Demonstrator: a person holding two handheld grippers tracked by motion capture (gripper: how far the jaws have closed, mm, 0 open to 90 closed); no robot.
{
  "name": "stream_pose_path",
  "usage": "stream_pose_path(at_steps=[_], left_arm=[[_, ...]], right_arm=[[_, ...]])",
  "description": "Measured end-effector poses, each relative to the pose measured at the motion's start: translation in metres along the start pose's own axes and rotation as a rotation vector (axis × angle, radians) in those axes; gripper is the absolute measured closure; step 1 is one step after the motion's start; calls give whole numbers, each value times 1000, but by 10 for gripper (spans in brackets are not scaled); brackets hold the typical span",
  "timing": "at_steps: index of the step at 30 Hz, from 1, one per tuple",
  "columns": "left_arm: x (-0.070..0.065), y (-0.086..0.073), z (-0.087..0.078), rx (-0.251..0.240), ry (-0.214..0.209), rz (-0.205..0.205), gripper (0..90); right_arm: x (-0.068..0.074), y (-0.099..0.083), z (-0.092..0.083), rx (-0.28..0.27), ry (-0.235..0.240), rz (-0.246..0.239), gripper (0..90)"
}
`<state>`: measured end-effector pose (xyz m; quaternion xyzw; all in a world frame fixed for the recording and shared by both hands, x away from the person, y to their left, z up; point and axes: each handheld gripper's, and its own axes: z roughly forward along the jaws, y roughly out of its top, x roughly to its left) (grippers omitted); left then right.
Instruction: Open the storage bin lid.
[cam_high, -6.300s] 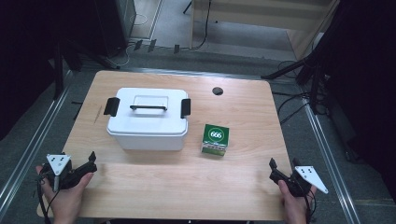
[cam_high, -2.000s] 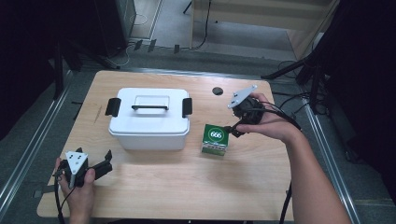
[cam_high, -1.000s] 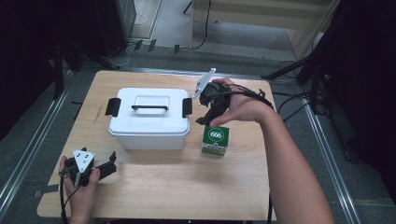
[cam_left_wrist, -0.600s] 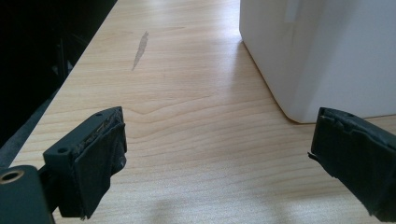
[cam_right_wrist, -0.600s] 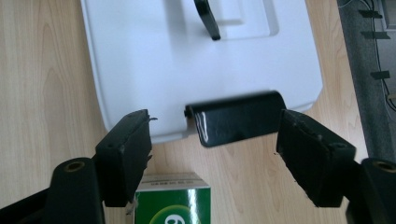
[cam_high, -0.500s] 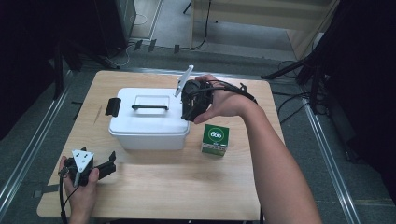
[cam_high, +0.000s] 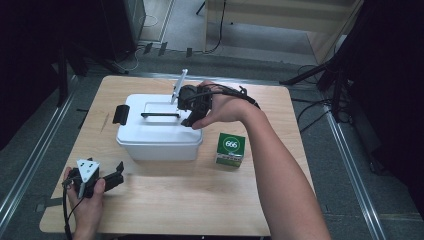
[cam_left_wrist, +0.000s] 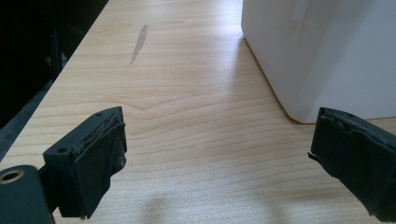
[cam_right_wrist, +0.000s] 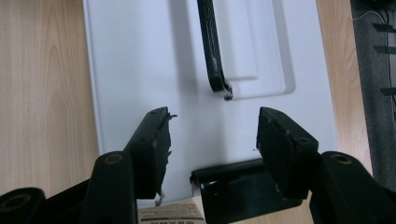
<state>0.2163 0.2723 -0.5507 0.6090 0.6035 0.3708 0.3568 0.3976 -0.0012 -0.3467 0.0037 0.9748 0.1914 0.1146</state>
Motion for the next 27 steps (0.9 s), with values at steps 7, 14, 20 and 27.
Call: stream_pose_path(at_steps=[7,14,20,27], left_arm=[[-1,1,0,6,13,9,41],[-2,1,1,13,17,23,41],[-3,1,1,14,23,34,41],[-4,1,2,12,22,37,41]], right_arm=[[-2,14,6,15,14,-9,538],[-3,29,12,32,10,-35,565],[0,41,15,42,13,-42,597],[0,51,22,50,0,-65,637]])
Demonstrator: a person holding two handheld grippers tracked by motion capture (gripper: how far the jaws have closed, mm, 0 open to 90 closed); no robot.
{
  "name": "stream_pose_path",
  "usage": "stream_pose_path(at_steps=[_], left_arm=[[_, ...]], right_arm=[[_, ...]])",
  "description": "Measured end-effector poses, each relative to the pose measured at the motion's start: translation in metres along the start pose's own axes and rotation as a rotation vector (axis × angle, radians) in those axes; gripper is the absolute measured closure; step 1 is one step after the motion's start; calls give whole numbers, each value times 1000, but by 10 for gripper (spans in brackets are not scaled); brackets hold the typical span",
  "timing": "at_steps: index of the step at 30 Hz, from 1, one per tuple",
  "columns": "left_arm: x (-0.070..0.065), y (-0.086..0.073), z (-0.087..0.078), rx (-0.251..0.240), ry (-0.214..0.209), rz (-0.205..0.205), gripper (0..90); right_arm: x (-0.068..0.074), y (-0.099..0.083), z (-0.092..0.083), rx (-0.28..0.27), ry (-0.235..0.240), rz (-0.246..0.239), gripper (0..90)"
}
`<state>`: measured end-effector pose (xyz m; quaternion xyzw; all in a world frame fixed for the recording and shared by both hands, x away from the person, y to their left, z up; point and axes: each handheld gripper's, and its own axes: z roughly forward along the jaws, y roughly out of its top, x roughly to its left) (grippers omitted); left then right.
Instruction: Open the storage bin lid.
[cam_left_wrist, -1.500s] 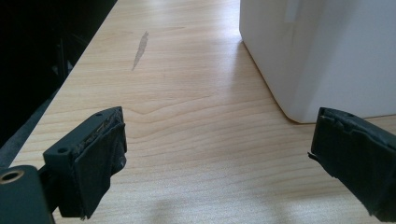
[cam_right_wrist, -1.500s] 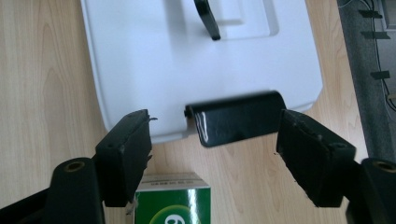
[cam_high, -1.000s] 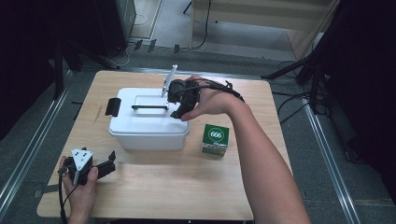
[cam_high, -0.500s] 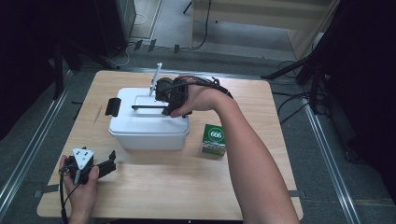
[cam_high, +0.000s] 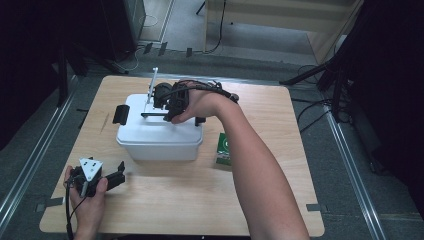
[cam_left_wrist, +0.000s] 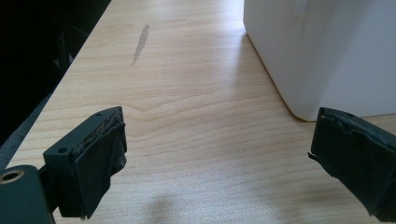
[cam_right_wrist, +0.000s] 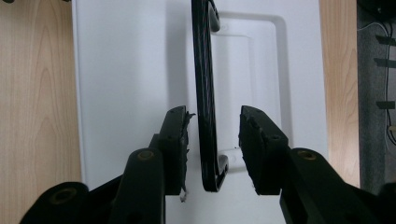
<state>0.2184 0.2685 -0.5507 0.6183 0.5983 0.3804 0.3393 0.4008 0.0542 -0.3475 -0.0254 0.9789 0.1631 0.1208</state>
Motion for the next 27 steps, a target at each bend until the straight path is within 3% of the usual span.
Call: stream_pose_path(at_steps=[10,18,27], left_arm=[[0,0,0,2,0,0,41],[0,0,0,1,-1,-3,41],[0,0,0,5,-6,0,41]], right_arm=[[-1,11,8,31,2,-32,714],[-1,18,11,53,-38,-46,837],[-3,20,9,50,-41,-77,850]])
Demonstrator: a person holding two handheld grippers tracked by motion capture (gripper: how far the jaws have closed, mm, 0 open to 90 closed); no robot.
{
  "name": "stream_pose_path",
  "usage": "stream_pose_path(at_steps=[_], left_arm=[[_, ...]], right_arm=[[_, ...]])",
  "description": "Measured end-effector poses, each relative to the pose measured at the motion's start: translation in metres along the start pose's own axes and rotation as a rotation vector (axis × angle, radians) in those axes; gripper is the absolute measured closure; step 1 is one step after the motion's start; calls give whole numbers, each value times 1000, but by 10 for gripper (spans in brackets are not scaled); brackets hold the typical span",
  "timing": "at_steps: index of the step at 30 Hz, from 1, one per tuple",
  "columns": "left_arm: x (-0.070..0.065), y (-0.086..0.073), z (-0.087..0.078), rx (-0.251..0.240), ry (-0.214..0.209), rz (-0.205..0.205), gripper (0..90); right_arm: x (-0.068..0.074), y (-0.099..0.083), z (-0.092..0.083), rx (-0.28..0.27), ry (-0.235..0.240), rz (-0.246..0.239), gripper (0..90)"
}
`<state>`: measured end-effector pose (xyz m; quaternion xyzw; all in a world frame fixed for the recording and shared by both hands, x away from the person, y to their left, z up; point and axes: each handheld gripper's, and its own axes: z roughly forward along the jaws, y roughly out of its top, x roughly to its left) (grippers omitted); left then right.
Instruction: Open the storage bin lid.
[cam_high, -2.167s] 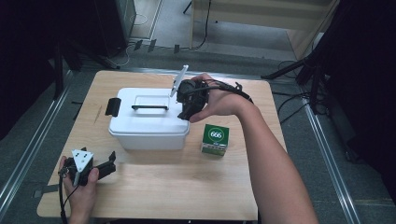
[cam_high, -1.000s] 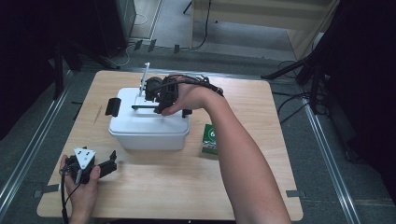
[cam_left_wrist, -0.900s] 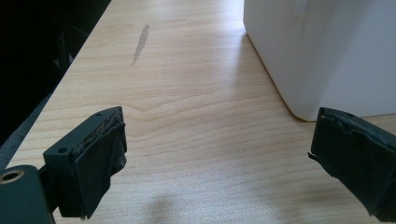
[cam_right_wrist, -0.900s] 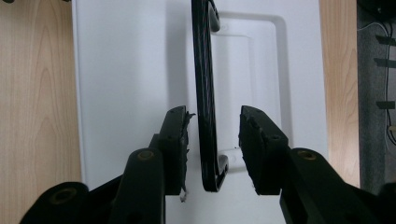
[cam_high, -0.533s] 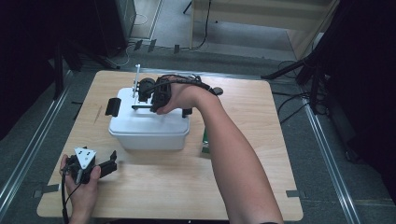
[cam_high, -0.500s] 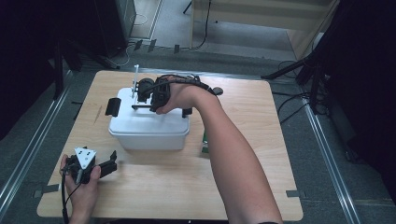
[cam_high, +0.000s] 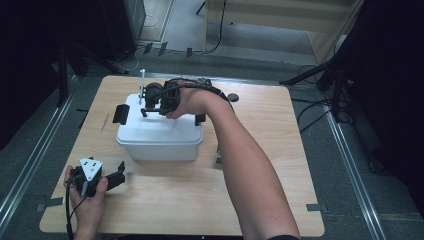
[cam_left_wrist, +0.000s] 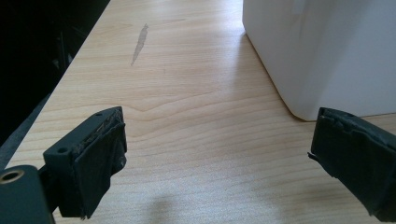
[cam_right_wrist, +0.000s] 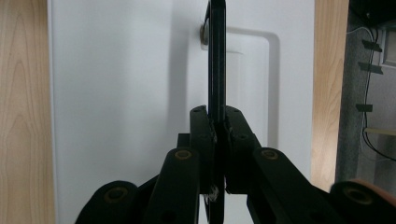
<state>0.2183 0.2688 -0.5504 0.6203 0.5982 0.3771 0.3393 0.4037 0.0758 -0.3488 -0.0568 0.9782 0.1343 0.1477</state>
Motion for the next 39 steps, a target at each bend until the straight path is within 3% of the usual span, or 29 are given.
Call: stream_pose_path(at_steps=[20,39], left_arm=[[0,0,0,-6,0,-9,41],[2,0,0,-3,-7,-17,41]], right_arm=[[-9,-12,-39,-69,-68,6,854],[-20,-68,-77,-60,-128,94,854]])
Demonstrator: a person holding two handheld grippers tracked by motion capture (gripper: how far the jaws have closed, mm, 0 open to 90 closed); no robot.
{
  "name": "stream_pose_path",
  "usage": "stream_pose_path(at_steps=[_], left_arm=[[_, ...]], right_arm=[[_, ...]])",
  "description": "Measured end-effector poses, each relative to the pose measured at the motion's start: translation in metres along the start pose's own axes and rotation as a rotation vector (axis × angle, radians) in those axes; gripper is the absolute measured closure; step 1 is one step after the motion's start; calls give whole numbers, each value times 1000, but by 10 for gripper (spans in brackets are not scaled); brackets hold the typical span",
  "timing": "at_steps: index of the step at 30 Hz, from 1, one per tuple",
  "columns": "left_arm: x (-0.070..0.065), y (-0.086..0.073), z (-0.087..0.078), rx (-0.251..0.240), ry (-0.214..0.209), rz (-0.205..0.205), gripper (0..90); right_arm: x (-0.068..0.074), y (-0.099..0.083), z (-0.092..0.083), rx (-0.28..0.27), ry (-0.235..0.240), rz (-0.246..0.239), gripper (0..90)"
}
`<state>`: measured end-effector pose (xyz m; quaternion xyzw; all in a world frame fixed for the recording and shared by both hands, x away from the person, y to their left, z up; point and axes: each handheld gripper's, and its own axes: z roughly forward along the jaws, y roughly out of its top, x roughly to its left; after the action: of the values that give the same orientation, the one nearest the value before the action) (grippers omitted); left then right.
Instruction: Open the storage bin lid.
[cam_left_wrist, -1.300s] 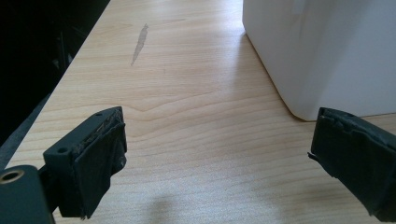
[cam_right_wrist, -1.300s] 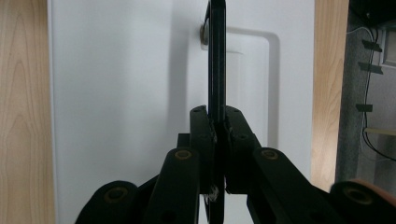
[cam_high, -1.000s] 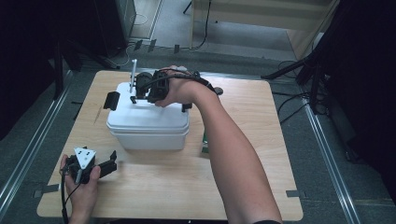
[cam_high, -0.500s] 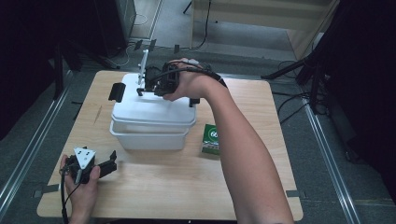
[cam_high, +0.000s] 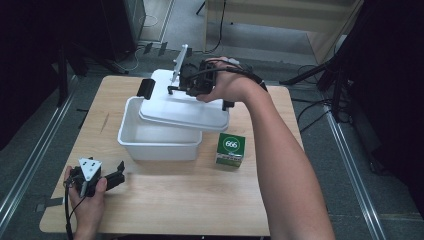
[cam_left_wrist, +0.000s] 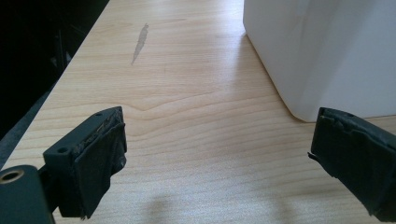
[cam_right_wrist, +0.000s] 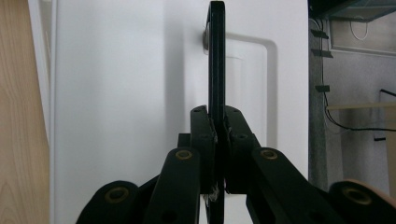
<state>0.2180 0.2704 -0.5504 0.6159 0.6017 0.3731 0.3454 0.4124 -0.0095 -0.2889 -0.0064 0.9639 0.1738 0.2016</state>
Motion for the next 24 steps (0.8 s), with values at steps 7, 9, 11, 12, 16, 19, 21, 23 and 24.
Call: stream_pose_path(at_steps=[7,9,11,12,16,19,21,23,24], left_arm=[[0,0,0,2,-1,0,41],[0,0,0,2,-1,1,41],[0,0,0,2,-3,0,41],[0,0,0,-1,-2,-1,41],[0,0,0,1,-3,0,41],[0,0,0,-1,-2,-1,41],[0,0,0,-4,0,-1,41],[0,0,0,-4,0,-1,41],[0,0,0,-4,0,-1,41]], right_arm=[[-6,-26,-12,12,-17,39,854],[-7,-34,-15,16,-22,55,854],[-8,-38,-16,16,-22,60,854],[-9,-47,-18,26,-27,83,854],[-11,-61,-22,38,-35,103,854],[-13,-68,-26,34,-42,117,854],[-14,-75,-29,33,-45,129,854],[-15,-82,-32,34,-53,130,854],[-15,-85,-34,34,-53,135,854]])
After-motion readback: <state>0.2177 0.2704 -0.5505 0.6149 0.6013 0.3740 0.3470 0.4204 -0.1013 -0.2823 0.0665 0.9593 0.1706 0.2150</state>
